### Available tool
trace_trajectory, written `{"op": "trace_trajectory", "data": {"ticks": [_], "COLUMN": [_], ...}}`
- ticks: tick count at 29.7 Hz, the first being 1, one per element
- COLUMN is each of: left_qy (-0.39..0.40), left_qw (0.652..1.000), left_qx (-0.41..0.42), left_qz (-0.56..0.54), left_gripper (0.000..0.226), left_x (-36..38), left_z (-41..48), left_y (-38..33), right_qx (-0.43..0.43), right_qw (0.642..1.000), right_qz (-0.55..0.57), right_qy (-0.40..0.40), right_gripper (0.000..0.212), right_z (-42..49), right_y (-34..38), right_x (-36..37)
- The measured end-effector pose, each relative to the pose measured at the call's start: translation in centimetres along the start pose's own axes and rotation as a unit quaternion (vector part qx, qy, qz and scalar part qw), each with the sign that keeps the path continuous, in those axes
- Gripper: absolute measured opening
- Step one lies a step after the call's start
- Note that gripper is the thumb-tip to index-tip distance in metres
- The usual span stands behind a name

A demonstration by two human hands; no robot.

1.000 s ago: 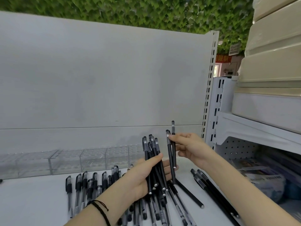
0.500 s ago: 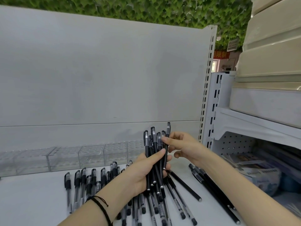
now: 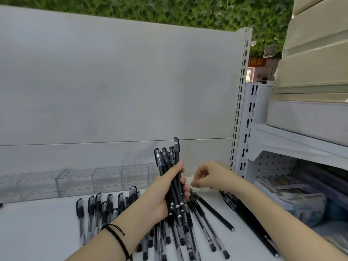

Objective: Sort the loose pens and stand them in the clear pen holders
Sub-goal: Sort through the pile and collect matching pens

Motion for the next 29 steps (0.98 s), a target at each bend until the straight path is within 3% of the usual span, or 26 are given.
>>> {"op": "trace_trajectory", "data": {"ticks": [10, 16, 24, 29], "left_qy": [-0.008, 0.010, 0.029, -0.001], "left_qw": [1.000, 1.000, 0.999, 1.000], "left_qx": [-0.004, -0.018, -0.021, -0.029], "left_qz": [-0.009, -0.024, -0.029, 0.001], "left_gripper": [0.021, 0.035, 0.030, 0.018], "left_x": [-0.4, -0.2, 0.1, -0.2], "left_z": [0.5, 0.3, 0.2, 0.1], "left_y": [0.3, 0.1, 0.2, 0.5], "right_qx": [0.043, 0.037, 0.042, 0.040], "right_qw": [0.997, 0.997, 0.998, 0.996], "right_qz": [-0.022, -0.005, -0.029, 0.060], "right_qy": [0.057, 0.065, 0.046, 0.046], "right_gripper": [0.021, 0.018, 0.015, 0.023], "right_z": [0.0, 0.0, -0.1, -0.6], "right_y": [-0.3, 0.0, 0.0, -0.2], "right_x": [0.8, 1.0, 0.9, 0.2]}}
Point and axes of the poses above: each hand's wrist, its own z-axis towards the middle knuckle, its own x-axis out of the palm, y = z × x, the point moved 5 cm from there along z, towards the middle knuckle, and after that the axes turned 15 degrees about y, right-handed, at the moved point
